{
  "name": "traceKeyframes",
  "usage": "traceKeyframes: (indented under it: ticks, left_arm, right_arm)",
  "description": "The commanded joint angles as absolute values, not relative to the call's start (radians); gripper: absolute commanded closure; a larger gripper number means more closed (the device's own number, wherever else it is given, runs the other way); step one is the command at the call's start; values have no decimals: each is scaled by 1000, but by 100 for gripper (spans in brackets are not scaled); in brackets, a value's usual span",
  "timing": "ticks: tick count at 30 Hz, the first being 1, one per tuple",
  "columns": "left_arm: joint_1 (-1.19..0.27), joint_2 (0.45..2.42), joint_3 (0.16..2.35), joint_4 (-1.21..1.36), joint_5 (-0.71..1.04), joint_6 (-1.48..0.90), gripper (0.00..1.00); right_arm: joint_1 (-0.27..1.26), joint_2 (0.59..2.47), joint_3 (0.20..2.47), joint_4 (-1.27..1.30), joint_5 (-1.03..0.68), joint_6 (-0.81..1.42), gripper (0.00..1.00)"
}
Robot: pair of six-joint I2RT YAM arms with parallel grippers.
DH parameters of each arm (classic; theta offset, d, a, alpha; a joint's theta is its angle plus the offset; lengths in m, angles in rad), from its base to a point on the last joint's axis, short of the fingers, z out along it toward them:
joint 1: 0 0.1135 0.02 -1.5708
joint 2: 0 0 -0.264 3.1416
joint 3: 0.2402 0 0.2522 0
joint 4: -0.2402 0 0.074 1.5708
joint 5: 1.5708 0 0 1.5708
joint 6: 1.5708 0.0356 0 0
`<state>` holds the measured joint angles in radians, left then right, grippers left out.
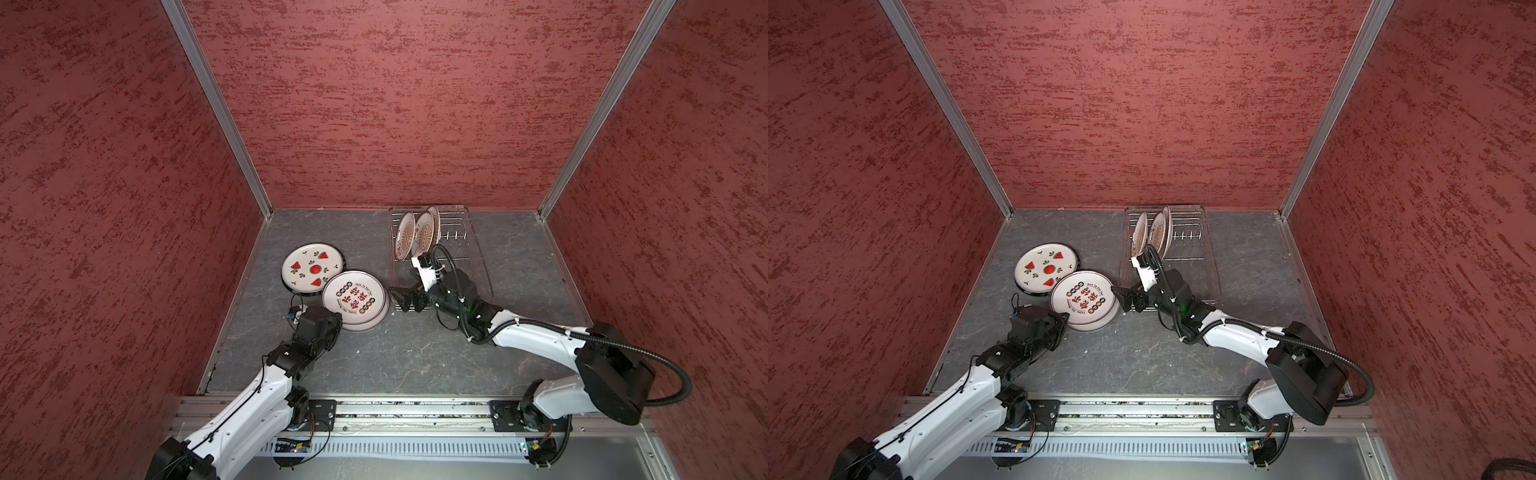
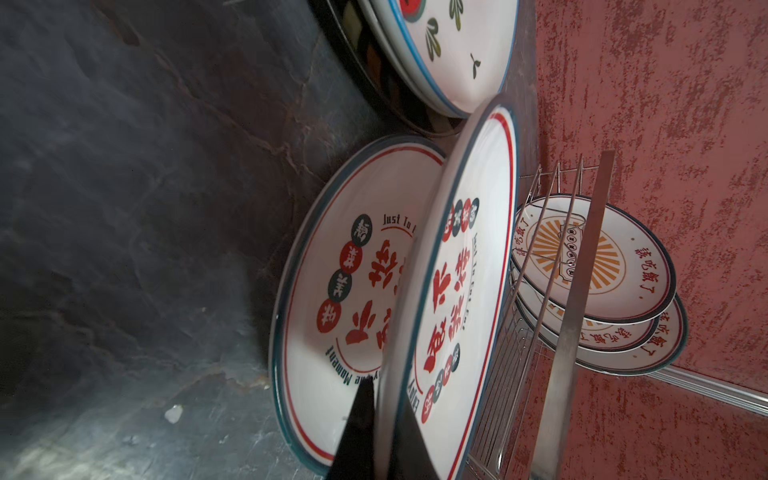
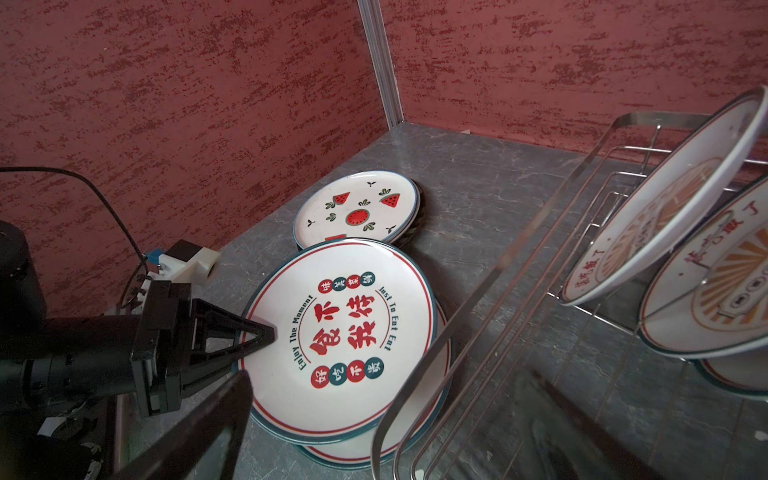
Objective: Unload the plates from the dish rack
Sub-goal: 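Lower the plate onto the red-print plate with the left gripper while the right withdraws, then open the left gripper to release the plate onto the stack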
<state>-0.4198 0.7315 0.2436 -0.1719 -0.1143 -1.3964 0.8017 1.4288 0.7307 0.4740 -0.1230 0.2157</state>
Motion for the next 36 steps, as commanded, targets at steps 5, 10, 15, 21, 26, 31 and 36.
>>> traceKeyframes:
  ticks: [5, 10, 15, 21, 26, 31, 36]
  left_arm:
    - [-414, 773, 284, -115, -110, -1428, 100]
    - [-416, 830, 291, -88, -92, -1444, 100]
    - [-416, 860, 290, -81, -101, -1458, 99]
    - [-416, 850, 284, -94, -114, -1467, 91]
    - [-416, 847, 281, -94, -113, -1472, 79]
    - [-414, 862, 287, -95, -118, -1478, 67]
    - [-419, 862, 283, -102, -131, -1497, 57]
  right_arm:
    - [811, 1432, 759, 477, -88, 191, 1]
    - [813, 1424, 754, 472, -81, 190, 1]
    - [815, 1415, 748, 468, -62, 187, 1]
    - [815, 1394, 729, 465, -41, 188, 1]
    - [817, 1384, 721, 464, -34, 182, 1]
    - [816, 1360, 722, 423, -26, 165, 1]
    - [816, 1350, 722, 383, -43, 156, 1]
